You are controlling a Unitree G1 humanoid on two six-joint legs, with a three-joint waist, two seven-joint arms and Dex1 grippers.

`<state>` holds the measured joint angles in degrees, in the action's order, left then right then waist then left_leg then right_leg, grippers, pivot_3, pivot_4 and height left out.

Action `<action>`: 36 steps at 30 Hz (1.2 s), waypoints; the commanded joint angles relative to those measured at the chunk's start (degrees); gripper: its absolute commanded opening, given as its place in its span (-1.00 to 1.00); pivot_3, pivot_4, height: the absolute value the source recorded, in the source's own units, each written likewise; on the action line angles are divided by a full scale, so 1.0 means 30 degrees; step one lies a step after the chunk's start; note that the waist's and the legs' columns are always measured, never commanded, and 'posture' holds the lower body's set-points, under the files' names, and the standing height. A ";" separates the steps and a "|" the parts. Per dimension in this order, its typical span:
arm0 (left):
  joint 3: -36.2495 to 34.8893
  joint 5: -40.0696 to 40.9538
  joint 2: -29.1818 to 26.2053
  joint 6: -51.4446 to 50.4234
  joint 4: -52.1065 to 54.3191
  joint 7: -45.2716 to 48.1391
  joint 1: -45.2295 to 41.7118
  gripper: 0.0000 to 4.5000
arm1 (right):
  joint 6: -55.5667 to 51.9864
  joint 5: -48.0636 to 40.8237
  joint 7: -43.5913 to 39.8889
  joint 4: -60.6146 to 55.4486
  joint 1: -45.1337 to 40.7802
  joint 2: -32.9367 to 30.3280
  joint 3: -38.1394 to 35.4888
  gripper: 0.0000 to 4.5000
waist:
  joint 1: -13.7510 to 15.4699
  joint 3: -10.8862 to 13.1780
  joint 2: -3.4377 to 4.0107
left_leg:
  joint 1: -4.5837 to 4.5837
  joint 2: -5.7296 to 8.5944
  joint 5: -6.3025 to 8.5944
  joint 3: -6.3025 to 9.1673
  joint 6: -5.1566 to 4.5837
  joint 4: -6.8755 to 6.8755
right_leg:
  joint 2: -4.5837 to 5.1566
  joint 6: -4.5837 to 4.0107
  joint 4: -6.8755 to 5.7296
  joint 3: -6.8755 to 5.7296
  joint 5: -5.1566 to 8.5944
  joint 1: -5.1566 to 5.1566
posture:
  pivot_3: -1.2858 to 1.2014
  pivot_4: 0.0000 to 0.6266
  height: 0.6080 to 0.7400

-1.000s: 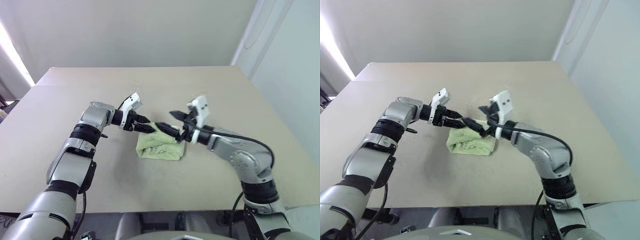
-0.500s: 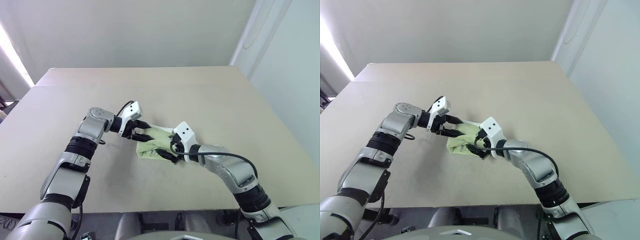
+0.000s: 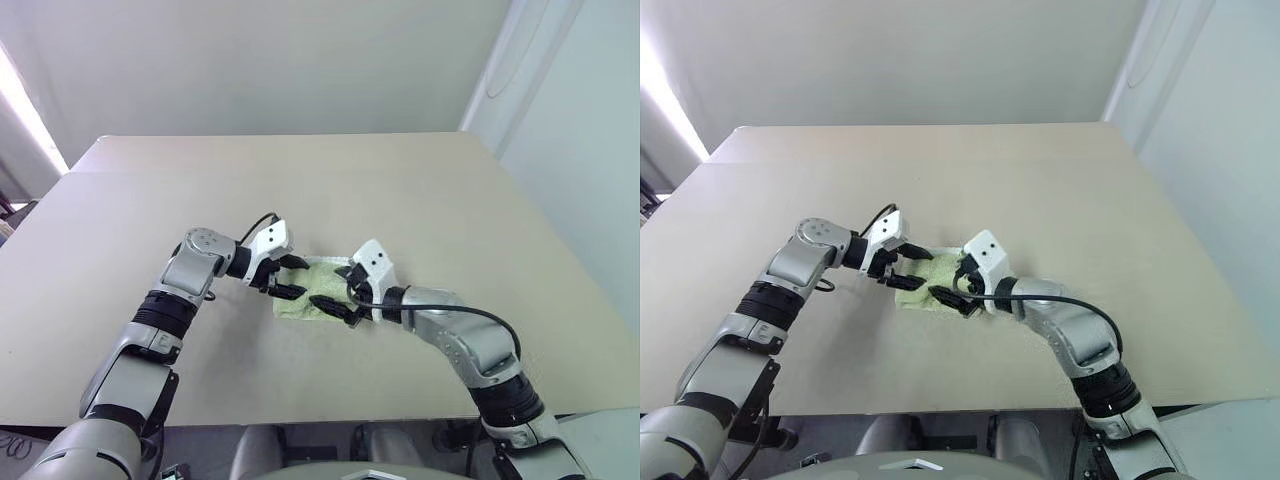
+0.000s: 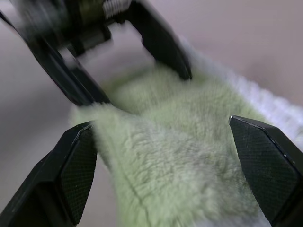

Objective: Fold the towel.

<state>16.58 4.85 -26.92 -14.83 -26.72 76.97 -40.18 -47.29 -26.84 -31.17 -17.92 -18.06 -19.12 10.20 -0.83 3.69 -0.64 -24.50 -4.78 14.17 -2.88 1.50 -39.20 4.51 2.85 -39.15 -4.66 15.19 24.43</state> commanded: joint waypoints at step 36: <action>-0.0271 -0.0769 -0.0610 0.3005 -0.2254 0.0148 -0.1274 0.61 | 0.0490 0.0595 -0.0128 0.0938 -0.0826 0.1415 -0.1635 1.00 | -0.0038 -0.0010 0.0019 | 0.0025 -0.0002 0.0000 -0.0007 0.0001 0.0000 | -0.0002 0.0017 -0.0017 0.0009 0.0063 -0.0004 | 0.03 -1.00 0.13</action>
<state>17.20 2.99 -27.38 -8.81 -32.57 77.37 -42.28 -45.13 -20.09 -31.02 -9.18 -18.86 -15.42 10.76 -0.95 3.66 -0.58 -24.46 -4.79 14.17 -2.90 1.50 -39.20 4.51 2.92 -39.20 -4.63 15.37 24.46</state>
